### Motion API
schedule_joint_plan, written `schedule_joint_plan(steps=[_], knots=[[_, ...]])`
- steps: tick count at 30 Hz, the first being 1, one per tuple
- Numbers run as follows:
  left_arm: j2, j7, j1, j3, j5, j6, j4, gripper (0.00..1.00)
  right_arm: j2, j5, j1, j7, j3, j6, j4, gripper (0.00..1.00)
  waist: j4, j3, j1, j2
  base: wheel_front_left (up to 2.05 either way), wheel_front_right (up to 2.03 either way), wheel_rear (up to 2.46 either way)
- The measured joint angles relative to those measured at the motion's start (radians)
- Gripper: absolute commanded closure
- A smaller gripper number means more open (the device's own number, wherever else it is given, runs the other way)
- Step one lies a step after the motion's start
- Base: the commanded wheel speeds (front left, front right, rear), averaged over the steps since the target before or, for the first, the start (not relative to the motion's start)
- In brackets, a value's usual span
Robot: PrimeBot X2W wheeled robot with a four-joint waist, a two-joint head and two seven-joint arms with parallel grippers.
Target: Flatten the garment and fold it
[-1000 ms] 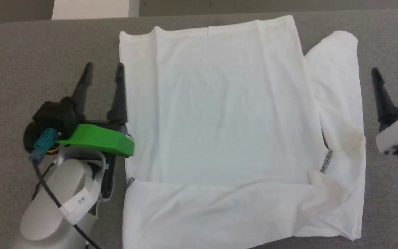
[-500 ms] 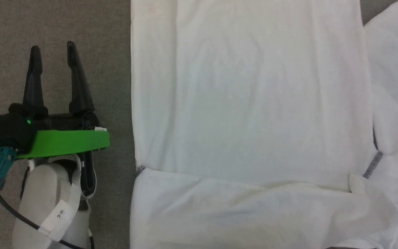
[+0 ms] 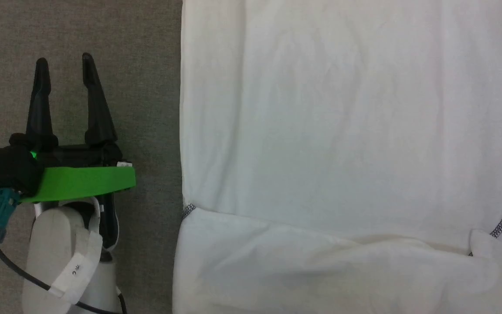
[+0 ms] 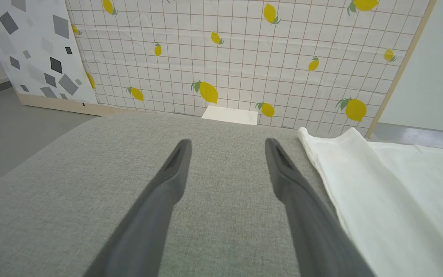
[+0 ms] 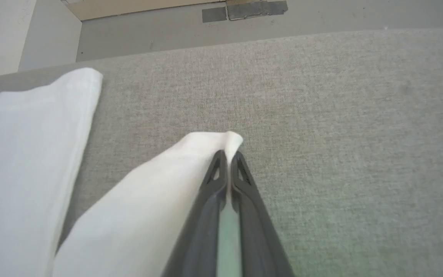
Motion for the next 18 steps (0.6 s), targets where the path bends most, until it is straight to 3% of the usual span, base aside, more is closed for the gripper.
schedule_joint_plan(steps=[9,18], knots=[[-0.016,0.000,0.055,0.032,0.017,-0.025,0.051,0.00,-0.046,0.002,0.210,-0.174,-0.081,0.000,-0.132,1.00,-0.024,-0.099,-0.0001,0.0000,0.00,0.00,0.00],[-0.020,0.000,0.160,0.057,0.038,-0.042,0.078,0.00,-0.083,0.009,0.477,-0.224,-0.199,0.000,-0.291,1.00,-0.070,-0.249,-0.0002,0.0000,0.00,0.00,0.00]])
